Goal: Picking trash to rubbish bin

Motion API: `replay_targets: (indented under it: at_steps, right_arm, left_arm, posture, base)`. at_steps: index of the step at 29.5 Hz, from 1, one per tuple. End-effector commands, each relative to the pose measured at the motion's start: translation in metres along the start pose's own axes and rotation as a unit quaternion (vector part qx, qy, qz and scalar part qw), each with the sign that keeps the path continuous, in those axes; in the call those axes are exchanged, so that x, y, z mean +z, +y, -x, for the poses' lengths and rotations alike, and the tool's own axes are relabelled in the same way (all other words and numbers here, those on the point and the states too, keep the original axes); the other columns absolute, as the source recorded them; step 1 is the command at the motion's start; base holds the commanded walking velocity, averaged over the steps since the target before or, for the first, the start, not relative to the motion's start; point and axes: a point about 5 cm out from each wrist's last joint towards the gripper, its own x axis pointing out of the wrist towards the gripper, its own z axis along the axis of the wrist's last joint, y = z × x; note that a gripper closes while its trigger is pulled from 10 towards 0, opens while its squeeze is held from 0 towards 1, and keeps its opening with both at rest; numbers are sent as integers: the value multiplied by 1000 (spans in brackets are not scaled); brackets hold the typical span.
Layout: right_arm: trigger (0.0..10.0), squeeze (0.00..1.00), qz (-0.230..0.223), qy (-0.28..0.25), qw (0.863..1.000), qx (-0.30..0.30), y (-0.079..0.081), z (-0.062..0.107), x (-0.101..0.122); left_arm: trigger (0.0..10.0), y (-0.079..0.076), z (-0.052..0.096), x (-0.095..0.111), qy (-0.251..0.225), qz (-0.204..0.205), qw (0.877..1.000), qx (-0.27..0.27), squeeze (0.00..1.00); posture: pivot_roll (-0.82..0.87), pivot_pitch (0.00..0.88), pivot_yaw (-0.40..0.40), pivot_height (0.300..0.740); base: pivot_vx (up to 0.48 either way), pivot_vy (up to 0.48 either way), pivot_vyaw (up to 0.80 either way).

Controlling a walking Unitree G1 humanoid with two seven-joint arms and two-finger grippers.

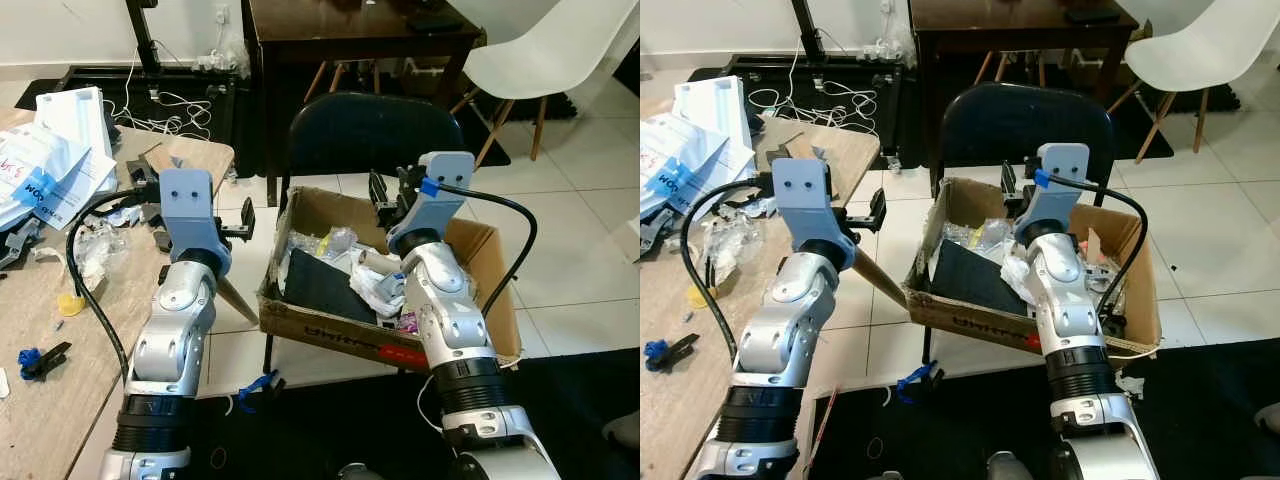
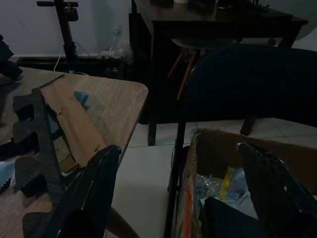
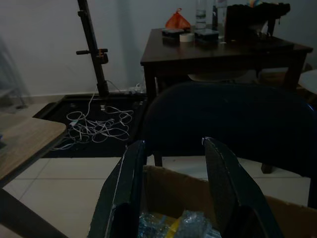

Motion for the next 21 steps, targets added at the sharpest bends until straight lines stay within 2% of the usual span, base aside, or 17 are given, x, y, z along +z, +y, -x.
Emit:
replay_targets:
  at_steps: [1, 15, 21]
  right_arm:
    - [10000, 0, -4, 1, 1000, 4, 0, 1, 2]
    - [10000, 0, -5, 7, 1000, -6, -5, 3, 1]
    - [10000, 0, -5, 9, 1000, -4, -3, 3, 1]
  left_arm:
    - [10000, -3, 2, -2, -1, 16, 1000, -1, 0]
    - [10000, -11, 2, -2, -6, 18, 1000, -24, 0]
    - [10000, -14, 4, -3, -5, 18, 999, -37, 0]
  posture:
    - [69, 136, -31, 740]
    - [69, 121, -29, 740]
    - [68, 113, -29, 740]
  base:
    - [0, 0, 0]
    - [0, 0, 0]
    - [-361, 0, 0]
